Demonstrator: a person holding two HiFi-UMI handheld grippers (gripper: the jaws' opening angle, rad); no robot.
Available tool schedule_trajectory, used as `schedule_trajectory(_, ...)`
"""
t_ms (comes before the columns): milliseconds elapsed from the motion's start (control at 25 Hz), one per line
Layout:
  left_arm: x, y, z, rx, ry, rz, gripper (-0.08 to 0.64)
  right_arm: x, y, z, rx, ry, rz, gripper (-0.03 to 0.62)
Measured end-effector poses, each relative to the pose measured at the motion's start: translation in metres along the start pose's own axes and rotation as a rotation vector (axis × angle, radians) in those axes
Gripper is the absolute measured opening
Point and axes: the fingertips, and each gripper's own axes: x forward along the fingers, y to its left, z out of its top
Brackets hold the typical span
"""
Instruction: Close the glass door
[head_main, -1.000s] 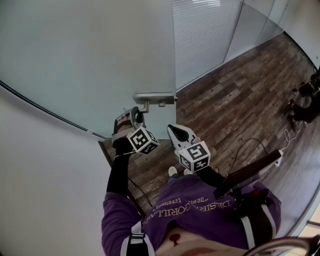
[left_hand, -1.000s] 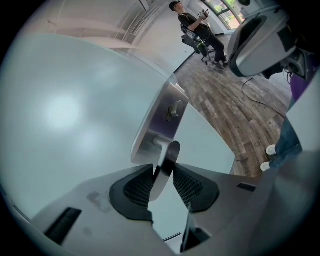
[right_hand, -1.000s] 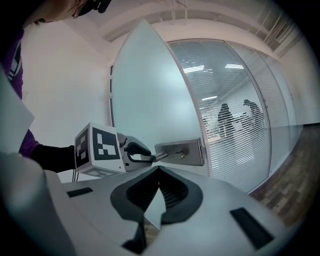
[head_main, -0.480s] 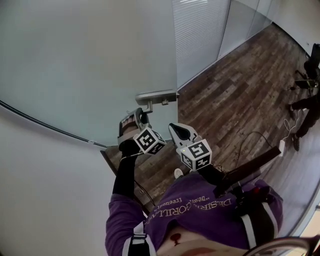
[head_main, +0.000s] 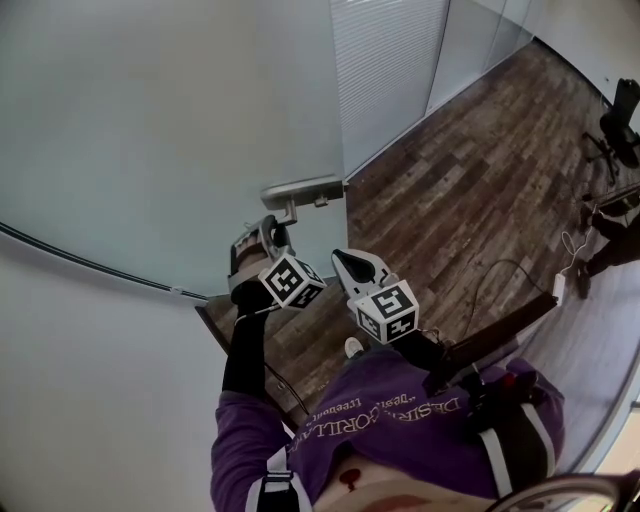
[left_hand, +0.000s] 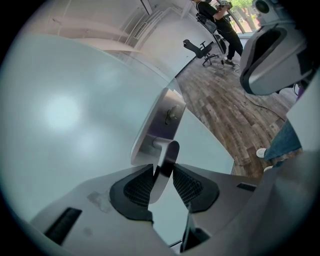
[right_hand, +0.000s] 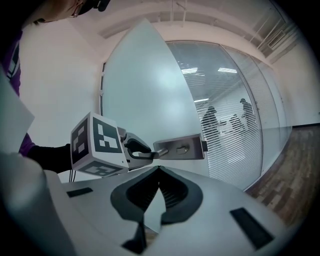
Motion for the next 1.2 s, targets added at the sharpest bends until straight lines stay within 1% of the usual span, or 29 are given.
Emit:
schedule_trajectory(280, 0.011, -0.003, -0.003, -0.018, 0.029, -0.002, 0.126, 0.01, -0.018, 0.004, -0.001, -0.006, 0.032, -0.009)
schedule_trajectory(440, 0.031, 0.008, 0.001, -0.032, 0.055, -0.007, 0.126, 0.026, -0.044, 0.014, 0.001, 0.005, 0.041, -0.009)
schedule_trajectory(640, 0.04, 0.017, 0.009, -0.044, 0.086, 0.003, 0.126, 0.029, -0.069, 0.026, 0.003, 0.008, 0.057, -0.009)
schedule_trajectory(920, 0.059, 0.025, 0.011, -0.055, 0.124, 0.007, 0.126, 0.033, -0.097, 0.025, 0.013, 0.016, 0.071, -0.009)
schedule_trajectory(1200, 0.078, 0.035, 0.013, -0.074, 0.158, 0.012, 0.126, 0.035, -0.125, 0.026, 0.022, 0.025, 0.065, -0.009)
